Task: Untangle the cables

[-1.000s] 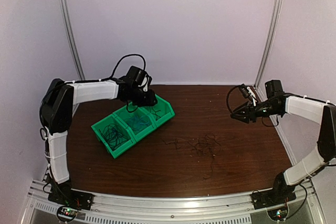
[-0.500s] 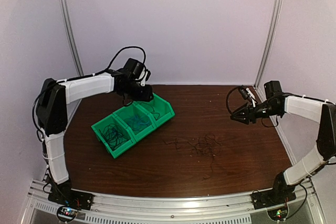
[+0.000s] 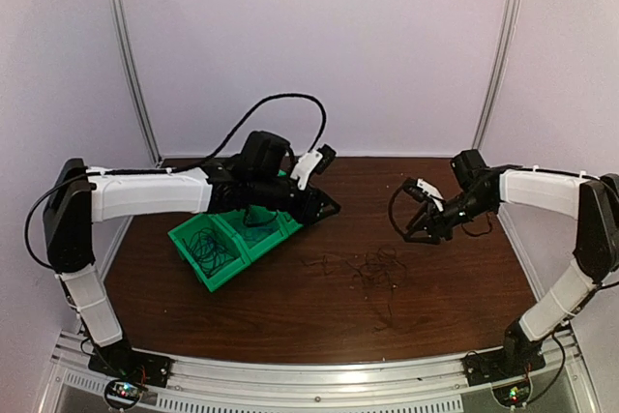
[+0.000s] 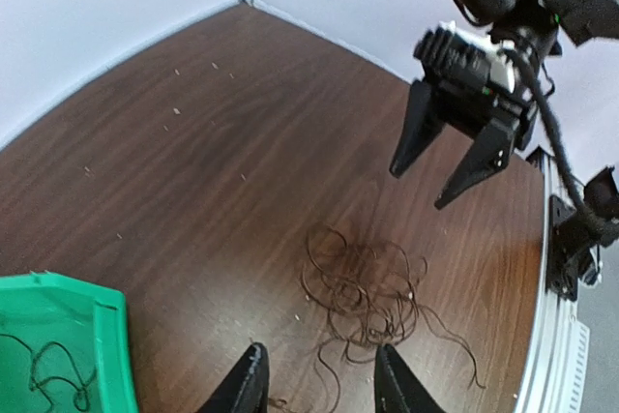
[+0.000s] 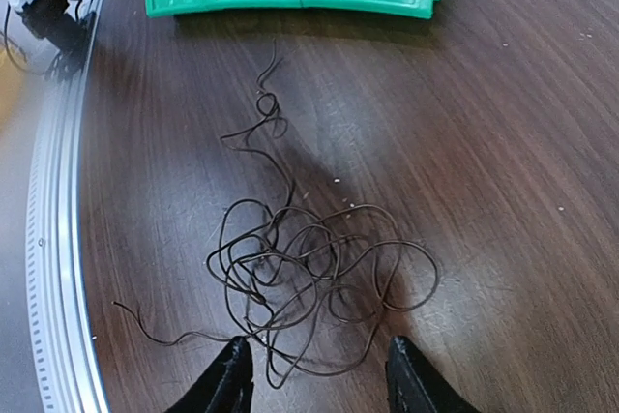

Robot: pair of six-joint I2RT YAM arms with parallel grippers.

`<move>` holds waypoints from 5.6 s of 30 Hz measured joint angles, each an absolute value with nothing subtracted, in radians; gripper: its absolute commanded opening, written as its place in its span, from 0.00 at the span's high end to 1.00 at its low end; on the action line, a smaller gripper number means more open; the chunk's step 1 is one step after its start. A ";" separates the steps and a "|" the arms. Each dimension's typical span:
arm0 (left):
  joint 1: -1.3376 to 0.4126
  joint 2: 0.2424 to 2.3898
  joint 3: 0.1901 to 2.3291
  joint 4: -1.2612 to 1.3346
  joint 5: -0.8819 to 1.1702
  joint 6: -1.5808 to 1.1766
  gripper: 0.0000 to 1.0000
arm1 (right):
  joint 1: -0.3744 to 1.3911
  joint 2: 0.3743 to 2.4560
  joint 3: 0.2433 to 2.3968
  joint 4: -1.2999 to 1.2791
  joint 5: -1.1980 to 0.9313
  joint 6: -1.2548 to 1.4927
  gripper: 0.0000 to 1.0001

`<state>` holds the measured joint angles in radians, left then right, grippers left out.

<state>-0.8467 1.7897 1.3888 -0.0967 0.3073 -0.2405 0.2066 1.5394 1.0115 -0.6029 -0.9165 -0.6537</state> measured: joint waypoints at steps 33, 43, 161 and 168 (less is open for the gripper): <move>-0.955 2.057 1.158 0.265 0.245 -0.203 0.82 | 0.384 1.669 1.008 -0.618 -0.781 -0.674 0.39; -0.955 2.089 1.191 0.207 0.212 -0.207 0.89 | 0.432 1.681 1.008 -0.617 -0.785 -0.675 0.38; -0.865 1.496 2.252 -0.336 -0.125 -0.013 1.00 | 0.617 1.999 1.118 0.023 -0.715 -0.130 0.86; -0.865 1.490 2.223 -0.331 -0.188 0.026 1.00 | 0.401 1.916 1.067 -0.048 -0.696 -0.156 0.84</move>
<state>-0.8646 1.4899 2.2227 -0.3305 -0.1879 0.0257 0.4011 1.9156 1.0672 -0.0483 -0.6956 -0.1562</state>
